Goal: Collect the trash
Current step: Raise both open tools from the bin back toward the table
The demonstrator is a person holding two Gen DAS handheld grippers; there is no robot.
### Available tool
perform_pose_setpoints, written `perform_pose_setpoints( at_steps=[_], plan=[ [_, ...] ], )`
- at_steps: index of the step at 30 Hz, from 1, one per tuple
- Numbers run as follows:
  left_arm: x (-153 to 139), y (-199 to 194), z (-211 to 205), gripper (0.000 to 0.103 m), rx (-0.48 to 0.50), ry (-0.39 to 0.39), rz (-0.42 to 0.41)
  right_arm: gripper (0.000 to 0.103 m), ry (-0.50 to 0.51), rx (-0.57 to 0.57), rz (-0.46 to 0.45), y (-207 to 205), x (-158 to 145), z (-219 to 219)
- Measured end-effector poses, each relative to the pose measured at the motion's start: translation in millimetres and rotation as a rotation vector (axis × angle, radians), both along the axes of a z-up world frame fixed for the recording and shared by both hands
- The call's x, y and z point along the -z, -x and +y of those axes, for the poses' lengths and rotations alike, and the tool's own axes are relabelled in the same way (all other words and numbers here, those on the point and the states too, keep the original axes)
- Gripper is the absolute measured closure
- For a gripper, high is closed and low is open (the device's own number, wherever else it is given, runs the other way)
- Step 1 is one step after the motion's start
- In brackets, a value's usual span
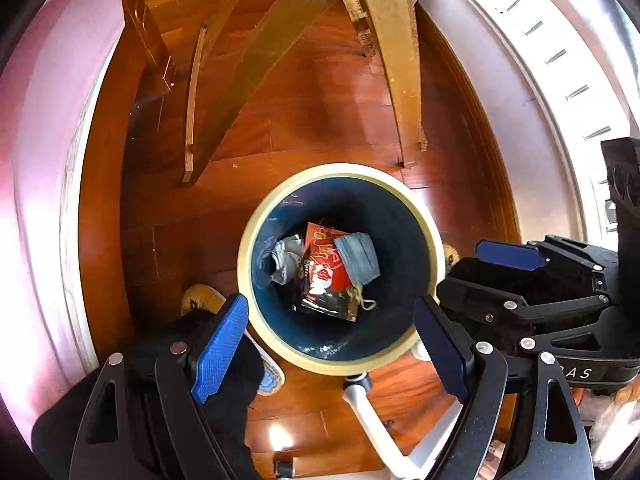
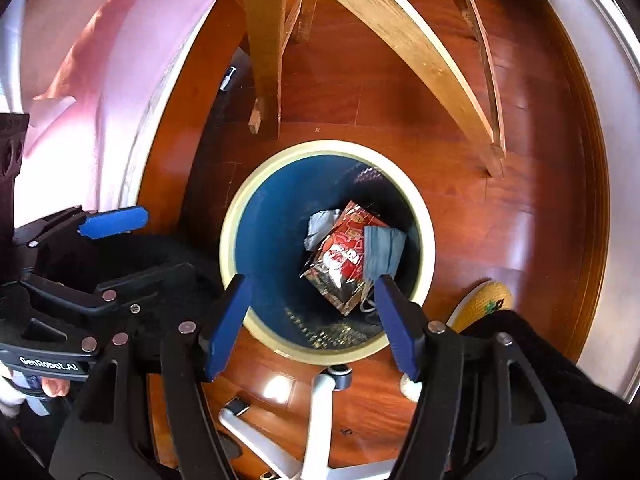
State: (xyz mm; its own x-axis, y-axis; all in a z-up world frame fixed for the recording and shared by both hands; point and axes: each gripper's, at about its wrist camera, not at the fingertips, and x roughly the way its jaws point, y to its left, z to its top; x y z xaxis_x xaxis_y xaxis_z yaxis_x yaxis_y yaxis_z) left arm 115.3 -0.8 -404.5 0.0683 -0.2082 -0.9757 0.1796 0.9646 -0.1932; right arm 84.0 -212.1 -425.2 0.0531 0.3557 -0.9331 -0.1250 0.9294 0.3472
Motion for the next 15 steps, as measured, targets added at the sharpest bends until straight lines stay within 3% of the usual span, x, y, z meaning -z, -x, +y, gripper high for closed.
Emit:
perform_pose_setpoints(
  at_steps=[5,15],
  plan=[
    [-31,18,-6,0.017,0.060,-0.021,-0.038,0.041,0.004,-0.025,-0.013,15,-29,5],
    [-144,74,-13,0.017,0.218,-0.025,-0.241,0.041,0.000,-0.149,-0.255,59,-147,18]
  ],
)
